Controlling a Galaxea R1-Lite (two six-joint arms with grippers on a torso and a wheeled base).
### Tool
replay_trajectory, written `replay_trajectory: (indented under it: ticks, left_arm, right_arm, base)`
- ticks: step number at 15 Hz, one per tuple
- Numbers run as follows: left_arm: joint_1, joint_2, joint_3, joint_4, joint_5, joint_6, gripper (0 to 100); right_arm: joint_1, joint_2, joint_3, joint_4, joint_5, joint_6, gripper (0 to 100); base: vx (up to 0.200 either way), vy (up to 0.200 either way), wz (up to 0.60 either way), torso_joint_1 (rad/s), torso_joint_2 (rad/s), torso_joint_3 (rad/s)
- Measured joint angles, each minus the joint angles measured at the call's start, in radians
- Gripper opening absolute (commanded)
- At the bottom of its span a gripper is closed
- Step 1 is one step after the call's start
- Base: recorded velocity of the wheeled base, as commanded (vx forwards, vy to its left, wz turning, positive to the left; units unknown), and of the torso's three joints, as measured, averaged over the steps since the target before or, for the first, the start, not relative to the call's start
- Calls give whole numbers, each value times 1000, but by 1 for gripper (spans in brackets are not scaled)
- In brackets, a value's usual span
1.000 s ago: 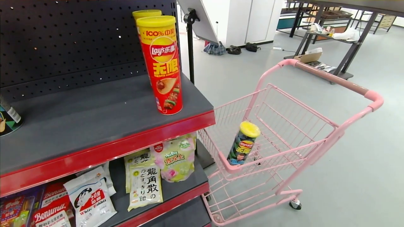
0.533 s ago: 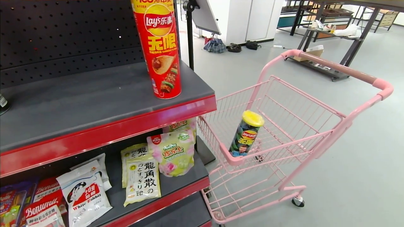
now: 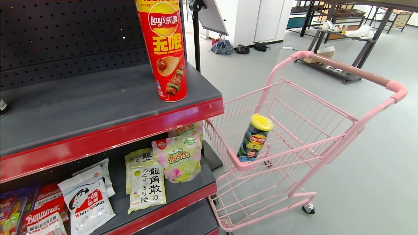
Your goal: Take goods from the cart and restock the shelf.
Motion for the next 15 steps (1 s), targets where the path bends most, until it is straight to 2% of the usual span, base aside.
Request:
replay_trajectory:
  ticks: [2,6,8,11,15]
  left_arm:
    - [0,0,0,0,0,0,100]
    - [0,0,0,-1,0,0,100]
    - [0,0,0,-1,0,0,100]
    - [0,0,0,-1,-1,3,100]
    - [0,0,0,-1,-1,7,100]
  right_arm:
    - [27,277,-62,-174,41,2,100]
    - [63,835,-95,-594,166,-40,100]
    - [79,1036,-140,-721,250,-56,100]
    - [112,1224,-208,-763,316,-63,100]
    - [149,1326,-244,-765,350,-70,100]
  base:
    - [0,0,0,0,0,0]
    - [0,0,0,0,0,0]
    - [0,0,0,0,0,0]
    - [0,0,0,0,0,0]
    - [0,0,0,0,0,0]
